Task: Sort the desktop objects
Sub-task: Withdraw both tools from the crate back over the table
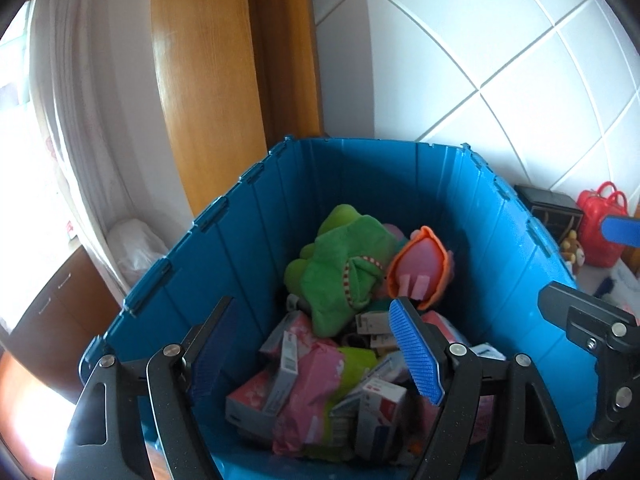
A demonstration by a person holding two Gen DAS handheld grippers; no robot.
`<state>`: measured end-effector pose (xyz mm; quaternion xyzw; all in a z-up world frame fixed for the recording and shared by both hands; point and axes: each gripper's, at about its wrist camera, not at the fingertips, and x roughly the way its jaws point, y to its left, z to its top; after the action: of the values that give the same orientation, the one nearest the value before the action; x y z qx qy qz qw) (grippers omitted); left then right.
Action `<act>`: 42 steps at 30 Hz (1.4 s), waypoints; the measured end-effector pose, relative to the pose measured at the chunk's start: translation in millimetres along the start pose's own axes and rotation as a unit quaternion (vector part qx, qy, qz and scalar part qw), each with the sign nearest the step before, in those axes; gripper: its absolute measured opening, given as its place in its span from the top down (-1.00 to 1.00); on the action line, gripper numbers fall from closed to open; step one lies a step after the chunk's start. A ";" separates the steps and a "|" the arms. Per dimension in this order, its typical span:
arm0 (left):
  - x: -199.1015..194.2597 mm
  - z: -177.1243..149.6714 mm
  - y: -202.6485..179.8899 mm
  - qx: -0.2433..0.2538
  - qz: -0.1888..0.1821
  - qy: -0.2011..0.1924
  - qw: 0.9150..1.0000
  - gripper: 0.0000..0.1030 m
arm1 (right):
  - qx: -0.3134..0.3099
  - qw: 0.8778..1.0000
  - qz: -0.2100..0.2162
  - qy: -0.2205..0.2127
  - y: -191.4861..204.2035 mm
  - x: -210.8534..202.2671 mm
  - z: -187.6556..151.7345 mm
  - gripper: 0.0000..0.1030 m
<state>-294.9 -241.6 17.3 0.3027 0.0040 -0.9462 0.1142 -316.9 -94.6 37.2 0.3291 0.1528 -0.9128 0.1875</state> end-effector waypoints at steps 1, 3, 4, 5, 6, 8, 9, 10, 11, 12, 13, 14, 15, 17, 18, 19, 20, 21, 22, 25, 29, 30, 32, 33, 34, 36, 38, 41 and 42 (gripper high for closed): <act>-4.1 -1.6 -1.3 -0.004 -0.002 -0.002 1.000 -0.58 | 0.003 1.000 0.000 -0.003 -2.9 -5.2 -4.2 -0.98; -13.0 -4.9 -4.2 -0.011 -0.006 -0.005 1.000 -0.61 | 0.009 1.000 0.000 -0.009 -8.8 -15.6 -12.6 -1.00; -18.7 -6.5 -6.7 -0.015 -0.007 -0.006 1.000 -0.65 | 0.011 1.000 0.000 -0.011 -12.2 -21.0 -16.9 -1.00; -24.7 -8.2 -9.6 -0.018 -0.008 -0.007 1.000 -0.66 | 0.015 1.000 -0.001 -0.016 -17.9 -29.2 -23.2 -1.00; -31.7 -10.2 -13.9 -0.020 -0.009 -0.008 1.000 -0.66 | 0.019 1.000 -0.002 -0.021 -24.0 -37.8 -29.8 -1.00; -47.2 -15.0 -26.1 -0.023 -0.009 -0.016 1.000 -0.66 | 0.030 0.999 -0.005 -0.033 -39.6 -57.4 -45.1 -1.00; -55.1 -17.8 -33.1 -0.025 -0.010 -0.020 0.999 -0.67 | 0.036 0.999 -0.006 -0.039 -47.0 -66.3 -52.3 -1.00; -63.1 -21.4 -41.0 -0.026 -0.013 -0.023 0.999 -0.69 | 0.047 0.998 -0.008 -0.047 -58.9 -78.8 -63.2 -1.00; -71.2 -25.4 -49.7 -0.026 -0.018 -0.025 0.999 -0.69 | 0.055 0.997 -0.010 -0.053 -68.9 -88.8 -72.7 -1.00; -80.4 -30.6 -59.6 -0.024 -0.024 -0.028 0.999 -0.69 | 0.063 0.996 -0.013 -0.059 -79.2 -99.1 -82.6 -1.00; -90.0 -36.3 -69.8 -0.022 -0.029 -0.033 0.999 -0.70 | 0.073 0.995 -0.018 -0.063 -90.9 -109.8 -94.6 -1.00; -99.0 -42.5 -80.4 -0.020 -0.031 -0.036 0.999 -0.70 | 0.081 0.994 -0.025 -0.067 -102.0 -119.9 -106.2 -1.00; -108.0 -49.2 -91.7 -0.019 -0.032 -0.038 0.999 -0.70 | 0.087 0.993 -0.033 -0.068 -110.5 -127.3 -116.9 -1.00; -125.3 -62.6 -113.7 -0.018 -0.035 -0.041 0.998 -0.70 | 0.098 0.992 -0.046 -0.068 -128.1 -142.6 -142.0 -1.00; -132.5 -69.7 -122.8 -0.017 -0.039 -0.039 0.998 -0.70 | 0.104 0.991 -0.046 -0.067 -135.5 -148.6 -154.3 -1.00; -139.2 -77.3 -131.3 -0.015 -0.041 -0.035 0.998 -0.70 | 0.109 0.991 -0.045 -0.065 -142.9 -154.8 -167.3 -1.00; -145.9 -84.9 -139.8 -0.013 -0.044 -0.031 0.998 -0.70 | 0.110 0.991 -0.046 -0.061 -149.6 -160.9 -182.8 -1.00; -152.5 -92.5 -148.3 -0.010 -0.046 -0.027 0.999 -0.70 | 0.110 0.991 -0.049 -0.056 -153.9 -165.5 -195.1 -1.00; -159.2 -100.1 -156.8 -0.008 -0.048 -0.023 0.999 -0.70 | 0.112 0.991 -0.055 -0.051 -157.8 -169.9 -206.6 -1.00; -179.2 -123.0 -182.2 -0.002 -0.055 -0.012 0.998 -0.70 | 0.126 0.989 -0.063 -0.037 -168.1 -181.3 -235.7 -1.00; -197.5 -141.2 -199.0 0.009 -0.072 -0.003 0.997 -0.70 | 0.143 0.987 -0.071 -0.026 -173.5 -196.8 -263.7 -1.00; -200.8 -143.4 -201.2 0.011 -0.076 0.001 0.997 -0.70 | 0.146 0.986 -0.073 -0.025 -174.1 -200.4 -269.3 -1.00; -206.0 -147.5 -204.4 0.018 -0.077 0.007 0.997 -0.70 | 0.153 0.985 -0.076 -0.024 -173.4 -206.6 -277.4 -1.00; -208.4 -149.4 -205.8 0.022 -0.076 0.010 0.997 -0.70 | 0.156 0.984 -0.078 -0.025 -172.2 -209.6 -280.6 -1.00; -210.8 -151.8 -206.9 0.027 -0.074 0.011 0.997 -0.70 | 0.160 0.984 -0.079 -0.025 -170.3 -213.3 -284.2 -1.00; -215.8 -158.1 -208.1 0.036 -0.067 0.006 0.997 -0.70 | 0.163 0.983 -0.080 -0.023 -165.4 -217.3 -290.2 -1.00; -220.5 -163.7 -206.8 0.039 -0.069 0.002 0.997 -0.70 | 0.163 0.983 -0.080 -0.020 -160.0 -219.0 -295.4 -1.00; -225.3 -170.3 -206.0 0.046 -0.084 0.004 0.995 -0.70 | 0.164 0.983 -0.082 -0.017 -152.2 -222.8 -300.3 -1.00; -226.6 -172.5 -206.0 0.049 -0.084 0.004 0.995 -0.70 | 0.166 0.983 -0.083 -0.017 -150.8 -224.0 -301.3 -1.00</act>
<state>-62.1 20.7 -6.3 0.3107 -0.0160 -0.9502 0.0189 -60.2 214.0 -13.9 0.3261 0.0231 -0.9434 0.0563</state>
